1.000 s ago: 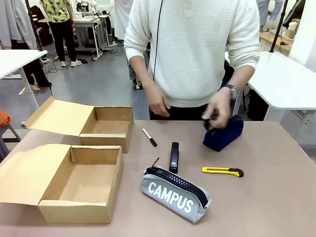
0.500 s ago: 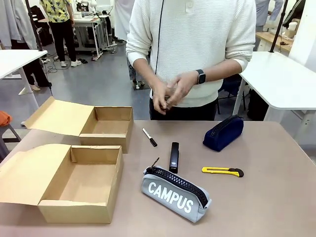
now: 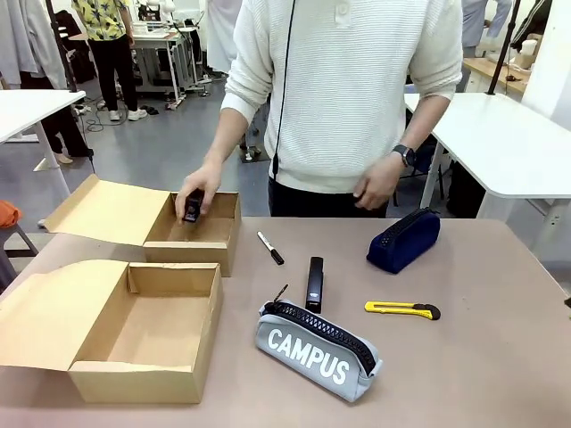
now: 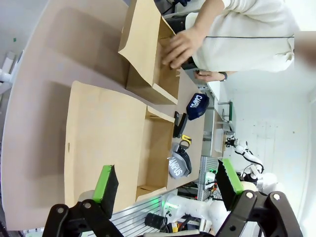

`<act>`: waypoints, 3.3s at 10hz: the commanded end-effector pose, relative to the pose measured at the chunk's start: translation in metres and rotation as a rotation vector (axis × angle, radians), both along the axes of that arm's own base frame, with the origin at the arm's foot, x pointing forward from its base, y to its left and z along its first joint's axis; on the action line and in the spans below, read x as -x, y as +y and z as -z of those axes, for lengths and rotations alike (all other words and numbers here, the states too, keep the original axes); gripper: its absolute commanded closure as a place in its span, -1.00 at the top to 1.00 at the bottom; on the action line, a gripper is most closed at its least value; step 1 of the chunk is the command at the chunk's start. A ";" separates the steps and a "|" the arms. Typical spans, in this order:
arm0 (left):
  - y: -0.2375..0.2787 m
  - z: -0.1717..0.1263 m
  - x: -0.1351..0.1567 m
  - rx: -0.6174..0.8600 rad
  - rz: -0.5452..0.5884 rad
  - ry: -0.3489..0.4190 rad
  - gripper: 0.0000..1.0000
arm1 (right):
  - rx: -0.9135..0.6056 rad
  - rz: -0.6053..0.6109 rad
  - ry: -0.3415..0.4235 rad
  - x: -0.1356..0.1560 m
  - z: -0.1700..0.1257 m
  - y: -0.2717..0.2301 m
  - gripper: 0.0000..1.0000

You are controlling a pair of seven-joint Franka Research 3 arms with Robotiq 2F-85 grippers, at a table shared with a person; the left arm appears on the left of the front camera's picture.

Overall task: Place items inside the box.
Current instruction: Pick up a Pencil pouch or Stapler and place it inside the Mailer Box closest to the robot.

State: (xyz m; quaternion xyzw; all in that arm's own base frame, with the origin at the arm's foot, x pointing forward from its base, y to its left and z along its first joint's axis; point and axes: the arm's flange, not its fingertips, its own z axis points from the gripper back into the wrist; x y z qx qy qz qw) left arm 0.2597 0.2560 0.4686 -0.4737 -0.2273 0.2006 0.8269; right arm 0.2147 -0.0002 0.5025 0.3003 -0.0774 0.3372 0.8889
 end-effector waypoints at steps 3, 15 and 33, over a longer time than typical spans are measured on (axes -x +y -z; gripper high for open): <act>0.000 -0.001 0.002 -0.001 0.010 -0.020 1.00 | 0.173 -0.120 -0.080 -0.005 0.002 0.042 1.00; 0.000 -0.001 0.002 -0.001 0.010 -0.020 1.00 | 0.512 -0.348 -0.226 -0.053 0.122 0.314 1.00; 0.000 -0.001 0.002 -0.001 0.010 -0.020 1.00 | 0.536 -0.299 -0.208 -0.090 0.174 0.354 -1.00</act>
